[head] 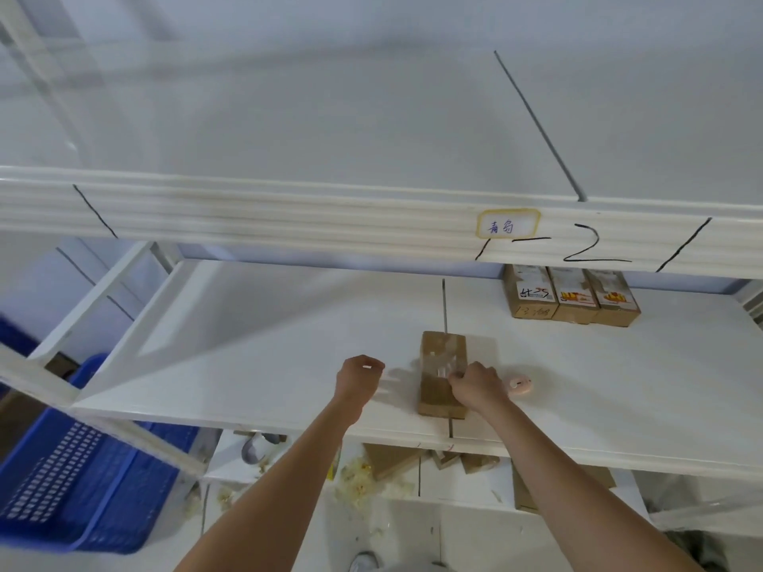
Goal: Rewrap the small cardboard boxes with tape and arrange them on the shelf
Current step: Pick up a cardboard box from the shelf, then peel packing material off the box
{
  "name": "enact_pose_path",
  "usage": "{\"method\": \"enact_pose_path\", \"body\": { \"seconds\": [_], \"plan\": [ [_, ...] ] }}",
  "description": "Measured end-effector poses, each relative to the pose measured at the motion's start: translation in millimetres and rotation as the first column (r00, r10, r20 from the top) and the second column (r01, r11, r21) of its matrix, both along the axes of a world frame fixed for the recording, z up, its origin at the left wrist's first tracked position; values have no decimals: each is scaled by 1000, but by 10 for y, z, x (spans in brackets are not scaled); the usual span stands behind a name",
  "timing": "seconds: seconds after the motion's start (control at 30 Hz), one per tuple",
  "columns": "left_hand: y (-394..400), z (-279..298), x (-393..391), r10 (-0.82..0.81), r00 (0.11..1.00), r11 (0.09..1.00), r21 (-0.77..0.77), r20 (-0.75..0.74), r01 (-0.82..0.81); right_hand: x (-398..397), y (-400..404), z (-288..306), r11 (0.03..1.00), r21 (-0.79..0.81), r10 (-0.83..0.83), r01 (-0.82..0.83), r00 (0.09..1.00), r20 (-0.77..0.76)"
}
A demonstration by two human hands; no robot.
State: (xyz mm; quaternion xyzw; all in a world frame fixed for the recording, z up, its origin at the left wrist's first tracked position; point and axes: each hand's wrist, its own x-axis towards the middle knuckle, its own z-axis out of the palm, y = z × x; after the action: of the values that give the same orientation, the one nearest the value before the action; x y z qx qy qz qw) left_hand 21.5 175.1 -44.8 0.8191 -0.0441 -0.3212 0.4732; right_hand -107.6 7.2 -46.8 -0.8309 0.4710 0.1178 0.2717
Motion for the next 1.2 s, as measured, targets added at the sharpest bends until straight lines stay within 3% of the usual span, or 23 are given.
{"method": "enact_pose_path", "body": {
  "seconds": [0.1, 0.17, 0.37, 0.47, 0.53, 0.63, 0.7, 0.8, 0.87, 0.93, 1.0, 1.2],
  "plan": [
    [235, -2, 98, 150, 983, 988, 12, 107, -152, -11, -43, 66, 962, -268, -31, 62, 992, 119],
    [401, -27, 175, 242, 958, 969, 14, 154, -247, -100, -174, 72, 912, -409, 0, 37, 996, 90],
    [785, -133, 290, 353, 929, 933, 24, 113, -358, -497, -477, -77, 900, -367, 144, -235, 955, -258],
    [902, -185, 289, 321, 945, 944, 56, 59, -324, -567, -491, -141, 875, -426, 112, -230, 952, -284],
    [963, -236, 291, 313, 950, 947, 74, 24, -314, -576, -488, -137, 889, -437, 20, -134, 966, -257],
    [1112, -304, 336, 311, 950, 945, 122, -39, -305, -553, -465, -160, 950, -293, -157, 112, 978, -135],
    [1202, -331, 338, 290, 949, 951, 149, -124, -271, -513, -457, -193, 926, -103, -358, 363, 931, 63],
    [1319, -328, 291, 254, 930, 962, 173, -266, -213, -355, -267, -90, 732, 125, -659, 670, 649, 380],
    [1384, -308, 262, 253, 906, 964, 170, -338, -206, -199, -61, 79, 659, 116, -668, 743, 507, 545],
    [1452, -305, 210, 276, 878, 960, 160, -391, -231, -93, 171, 269, 657, 133, -605, 742, 413, 681],
    [1525, -329, 131, 301, 847, 954, 146, -439, -264, -42, 379, 393, 734, 152, -509, 662, 388, 768],
    [1596, -391, -155, 326, 826, 942, 90, -460, -322, -14, 971, 459, 895, 283, -427, 344, 480, 766]
  ]
}}
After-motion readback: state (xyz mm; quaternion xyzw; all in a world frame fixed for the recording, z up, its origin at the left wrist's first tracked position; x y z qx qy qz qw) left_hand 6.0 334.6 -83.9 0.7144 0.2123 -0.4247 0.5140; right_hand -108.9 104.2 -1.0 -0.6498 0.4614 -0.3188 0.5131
